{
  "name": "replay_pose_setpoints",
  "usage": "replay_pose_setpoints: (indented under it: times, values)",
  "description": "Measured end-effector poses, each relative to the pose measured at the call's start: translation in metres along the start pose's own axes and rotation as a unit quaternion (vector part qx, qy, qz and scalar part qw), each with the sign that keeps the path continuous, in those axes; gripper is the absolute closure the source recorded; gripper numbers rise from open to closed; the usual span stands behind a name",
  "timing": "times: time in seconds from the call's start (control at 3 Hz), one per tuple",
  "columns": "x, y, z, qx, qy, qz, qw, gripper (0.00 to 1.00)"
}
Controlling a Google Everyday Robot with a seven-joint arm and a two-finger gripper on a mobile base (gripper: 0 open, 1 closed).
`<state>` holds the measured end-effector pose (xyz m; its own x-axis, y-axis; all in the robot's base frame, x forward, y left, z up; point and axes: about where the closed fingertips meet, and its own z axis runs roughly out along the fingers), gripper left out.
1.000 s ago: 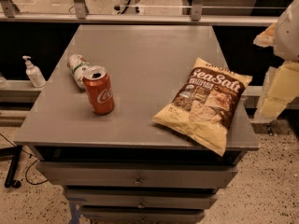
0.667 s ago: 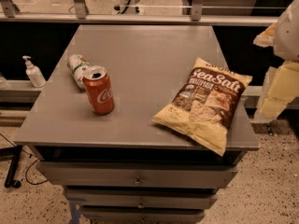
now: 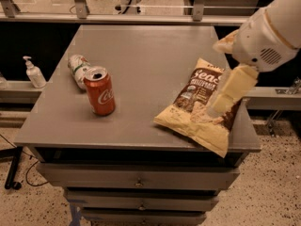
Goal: Pick coke can
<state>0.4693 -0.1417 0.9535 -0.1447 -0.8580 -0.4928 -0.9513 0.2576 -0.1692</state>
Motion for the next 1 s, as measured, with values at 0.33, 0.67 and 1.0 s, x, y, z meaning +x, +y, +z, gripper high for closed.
replay_pose_setpoints:
  times: [0.33, 0.67, 1.0]
  values:
    - [-0.052, -0.001, 0.041, -0.039, -0.114, 0.007, 0.9927, 0.00]
    - [-0.102, 0.008, 0.064, -0.069, -0.216, 0.012, 0.9739, 0.00]
    - [-0.147, 0.023, 0.079, -0.087, -0.298, 0.012, 0.9505, 0.00]
